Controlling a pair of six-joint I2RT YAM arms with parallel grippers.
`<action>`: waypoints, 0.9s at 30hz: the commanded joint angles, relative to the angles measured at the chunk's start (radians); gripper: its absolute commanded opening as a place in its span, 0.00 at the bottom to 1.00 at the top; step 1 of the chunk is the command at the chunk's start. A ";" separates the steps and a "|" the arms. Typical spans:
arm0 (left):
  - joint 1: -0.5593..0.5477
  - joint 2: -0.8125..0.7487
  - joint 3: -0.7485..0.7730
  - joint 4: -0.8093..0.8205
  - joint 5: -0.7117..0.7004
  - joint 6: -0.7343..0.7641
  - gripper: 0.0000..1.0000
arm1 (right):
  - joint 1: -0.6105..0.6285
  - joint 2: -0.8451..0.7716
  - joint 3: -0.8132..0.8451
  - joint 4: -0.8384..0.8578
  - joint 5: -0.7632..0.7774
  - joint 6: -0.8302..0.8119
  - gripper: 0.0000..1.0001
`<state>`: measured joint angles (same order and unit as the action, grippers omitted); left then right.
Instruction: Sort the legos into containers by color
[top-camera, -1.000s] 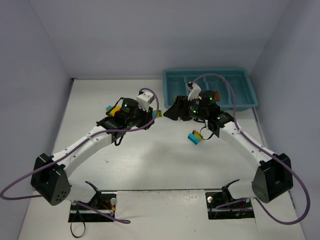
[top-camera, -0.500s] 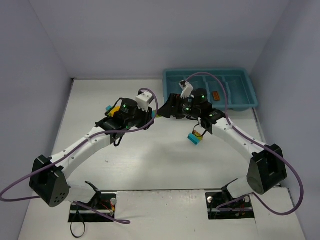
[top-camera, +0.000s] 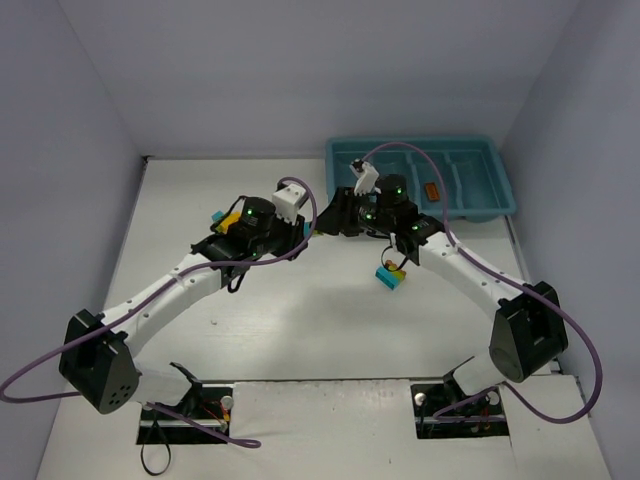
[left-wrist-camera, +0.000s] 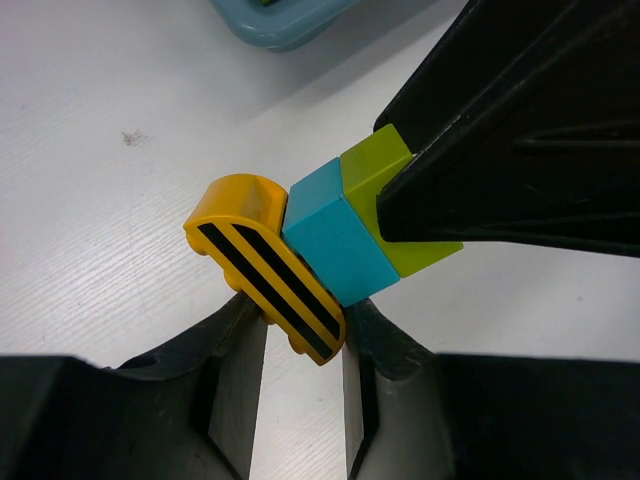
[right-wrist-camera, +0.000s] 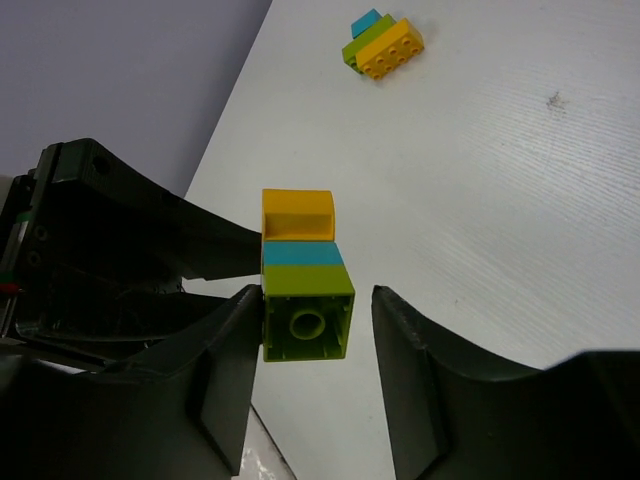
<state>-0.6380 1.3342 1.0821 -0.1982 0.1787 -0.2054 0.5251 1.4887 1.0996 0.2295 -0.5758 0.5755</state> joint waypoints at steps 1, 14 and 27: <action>0.009 -0.009 0.036 0.046 -0.001 0.021 0.00 | 0.006 0.011 0.045 0.070 -0.025 -0.006 0.41; 0.037 -0.004 -0.008 0.082 -0.005 0.003 0.00 | -0.008 0.007 0.045 0.041 -0.029 -0.039 0.00; 0.070 -0.003 -0.044 0.108 0.016 -0.011 0.00 | -0.050 0.004 0.048 0.024 -0.050 -0.049 0.00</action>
<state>-0.5808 1.3548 1.0294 -0.1467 0.2096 -0.2028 0.4900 1.5059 1.1015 0.2131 -0.6022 0.5453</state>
